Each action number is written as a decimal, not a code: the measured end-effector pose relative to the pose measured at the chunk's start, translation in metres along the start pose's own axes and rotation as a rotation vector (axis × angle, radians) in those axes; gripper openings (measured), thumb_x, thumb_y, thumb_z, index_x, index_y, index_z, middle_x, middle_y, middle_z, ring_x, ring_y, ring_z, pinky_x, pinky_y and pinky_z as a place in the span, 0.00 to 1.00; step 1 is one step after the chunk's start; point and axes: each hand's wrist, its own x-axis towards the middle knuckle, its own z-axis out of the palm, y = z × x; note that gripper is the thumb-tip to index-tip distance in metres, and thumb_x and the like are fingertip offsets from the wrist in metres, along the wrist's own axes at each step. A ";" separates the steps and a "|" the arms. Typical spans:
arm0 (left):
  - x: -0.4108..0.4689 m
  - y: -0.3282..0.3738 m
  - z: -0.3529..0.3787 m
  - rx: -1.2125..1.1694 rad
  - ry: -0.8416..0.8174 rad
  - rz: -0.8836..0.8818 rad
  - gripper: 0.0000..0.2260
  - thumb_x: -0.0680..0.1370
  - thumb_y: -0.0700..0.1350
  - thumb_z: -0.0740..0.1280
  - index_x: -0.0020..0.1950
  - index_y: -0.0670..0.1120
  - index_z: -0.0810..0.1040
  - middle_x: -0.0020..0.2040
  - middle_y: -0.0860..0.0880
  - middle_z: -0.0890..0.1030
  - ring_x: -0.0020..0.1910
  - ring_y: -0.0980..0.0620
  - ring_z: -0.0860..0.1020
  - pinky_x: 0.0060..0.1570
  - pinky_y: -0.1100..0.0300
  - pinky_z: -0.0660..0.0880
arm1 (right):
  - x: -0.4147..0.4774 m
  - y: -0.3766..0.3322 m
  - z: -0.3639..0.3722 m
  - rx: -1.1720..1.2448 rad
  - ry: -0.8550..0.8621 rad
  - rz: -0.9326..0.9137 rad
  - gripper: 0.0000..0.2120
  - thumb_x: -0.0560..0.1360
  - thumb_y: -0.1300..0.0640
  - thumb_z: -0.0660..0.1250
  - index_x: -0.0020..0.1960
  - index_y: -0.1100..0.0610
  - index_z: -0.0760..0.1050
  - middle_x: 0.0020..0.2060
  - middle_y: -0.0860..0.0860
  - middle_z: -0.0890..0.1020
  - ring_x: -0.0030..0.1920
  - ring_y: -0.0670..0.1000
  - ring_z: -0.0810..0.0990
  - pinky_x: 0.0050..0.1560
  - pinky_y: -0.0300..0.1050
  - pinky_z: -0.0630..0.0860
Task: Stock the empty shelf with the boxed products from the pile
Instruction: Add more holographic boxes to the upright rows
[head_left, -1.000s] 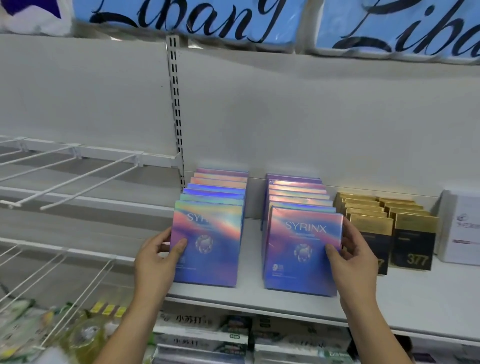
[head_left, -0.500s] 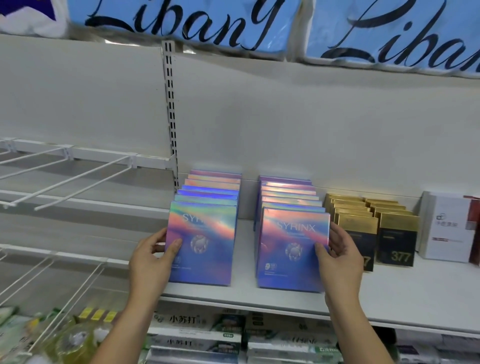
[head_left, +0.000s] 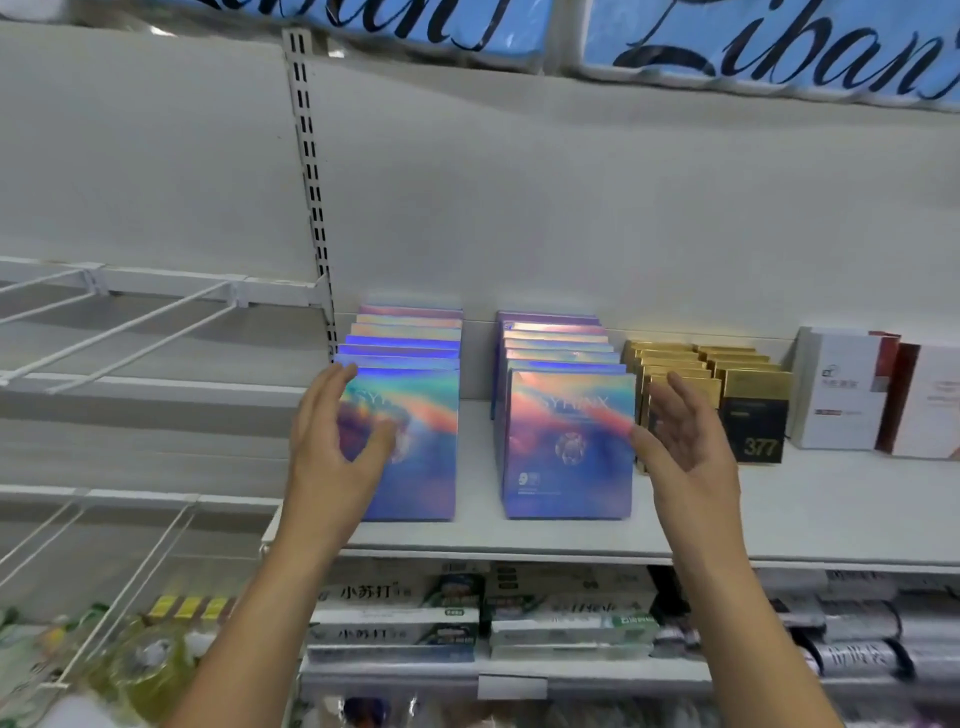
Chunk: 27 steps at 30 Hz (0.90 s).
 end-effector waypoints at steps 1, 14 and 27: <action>-0.004 0.007 0.001 -0.037 -0.018 0.008 0.31 0.71 0.60 0.66 0.74 0.54 0.70 0.74 0.53 0.69 0.71 0.50 0.71 0.71 0.51 0.69 | -0.004 -0.003 -0.003 0.000 -0.016 -0.013 0.27 0.79 0.63 0.69 0.75 0.49 0.68 0.67 0.43 0.77 0.66 0.37 0.75 0.50 0.24 0.74; -0.123 0.154 0.196 -0.401 -0.492 0.084 0.33 0.73 0.63 0.63 0.78 0.57 0.65 0.77 0.57 0.68 0.75 0.59 0.66 0.72 0.59 0.63 | -0.065 -0.045 -0.219 -0.084 0.056 -0.091 0.27 0.80 0.62 0.67 0.75 0.44 0.67 0.71 0.39 0.74 0.72 0.39 0.71 0.74 0.43 0.66; -0.291 0.317 0.482 -0.520 -0.837 0.149 0.34 0.75 0.61 0.64 0.79 0.54 0.62 0.78 0.59 0.65 0.77 0.62 0.62 0.76 0.57 0.60 | -0.107 -0.035 -0.554 -0.207 0.336 -0.007 0.26 0.80 0.61 0.67 0.74 0.43 0.66 0.71 0.39 0.73 0.72 0.37 0.70 0.73 0.42 0.66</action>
